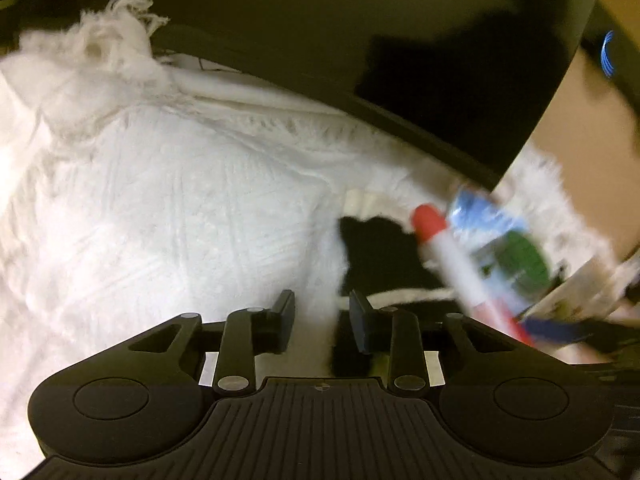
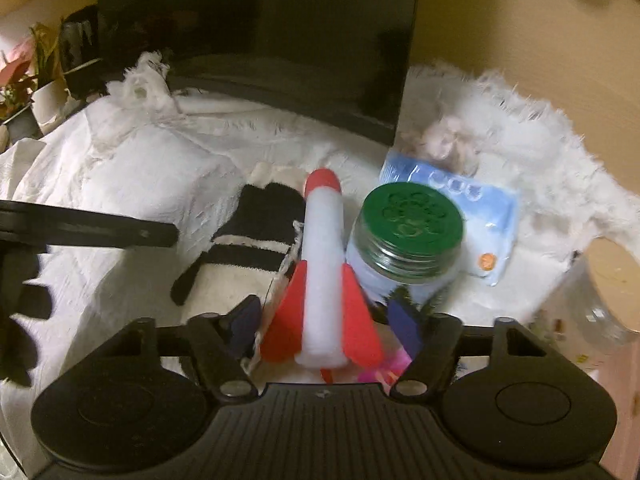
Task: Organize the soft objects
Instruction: 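Grasp the striped sock with the left tool while the right grasps the red-white foam rocket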
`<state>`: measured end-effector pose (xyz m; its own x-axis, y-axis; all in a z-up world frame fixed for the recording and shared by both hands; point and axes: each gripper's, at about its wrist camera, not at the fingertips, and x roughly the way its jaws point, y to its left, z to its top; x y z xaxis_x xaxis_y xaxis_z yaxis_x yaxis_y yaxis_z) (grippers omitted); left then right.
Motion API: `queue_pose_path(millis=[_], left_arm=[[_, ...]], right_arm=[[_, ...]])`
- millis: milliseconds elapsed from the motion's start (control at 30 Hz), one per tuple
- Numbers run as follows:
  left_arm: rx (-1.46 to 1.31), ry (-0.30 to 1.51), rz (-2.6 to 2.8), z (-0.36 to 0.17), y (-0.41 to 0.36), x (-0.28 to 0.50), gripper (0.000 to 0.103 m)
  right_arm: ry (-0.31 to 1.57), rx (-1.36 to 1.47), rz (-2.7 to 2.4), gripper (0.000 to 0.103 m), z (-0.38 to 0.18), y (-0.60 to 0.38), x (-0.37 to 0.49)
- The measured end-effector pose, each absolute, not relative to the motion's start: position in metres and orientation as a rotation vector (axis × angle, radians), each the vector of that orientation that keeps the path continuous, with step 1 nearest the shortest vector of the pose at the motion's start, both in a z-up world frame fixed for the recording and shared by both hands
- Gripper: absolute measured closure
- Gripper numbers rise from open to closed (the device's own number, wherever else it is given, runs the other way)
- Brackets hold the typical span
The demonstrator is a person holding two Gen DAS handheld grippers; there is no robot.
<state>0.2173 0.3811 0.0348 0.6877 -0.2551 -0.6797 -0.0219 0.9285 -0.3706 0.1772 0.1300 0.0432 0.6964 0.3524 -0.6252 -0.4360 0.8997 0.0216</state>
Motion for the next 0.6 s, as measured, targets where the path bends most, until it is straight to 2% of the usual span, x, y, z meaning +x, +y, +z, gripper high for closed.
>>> queue_pose_path(millis=[33, 167, 333, 400, 467, 600], left_arm=[[-0.393, 0.802, -0.162, 0.037, 0.38, 0.217, 0.069], [-0.41, 0.808, -0.218, 0.04, 0.36, 0.224, 0.069], [-0.343, 0.84, -0.22, 0.037, 0.319, 0.242, 0.067], [-0.276, 0.856, -0.22, 0.037, 0.3, 0.246, 0.061], [-0.185, 0.856, -0.219, 0.038, 0.282, 0.247, 0.048], [-0.003, 0.848, -0.222, 0.035, 0.259, 0.246, 0.046]], right_arm=[[0.693, -0.12, 0.442, 0.051, 0.041, 0.132, 0.184], [0.733, -0.04, 0.439, 0.069, 0.041, 0.127, 0.188], [0.727, -0.039, 0.434, 0.07, 0.048, 0.111, 0.161], [0.713, -0.048, 0.415, 0.07, 0.047, 0.111, 0.149], [0.695, -0.063, 0.397, 0.07, 0.044, 0.11, 0.139], [0.679, -0.08, 0.377, 0.07, 0.042, 0.107, 0.131]])
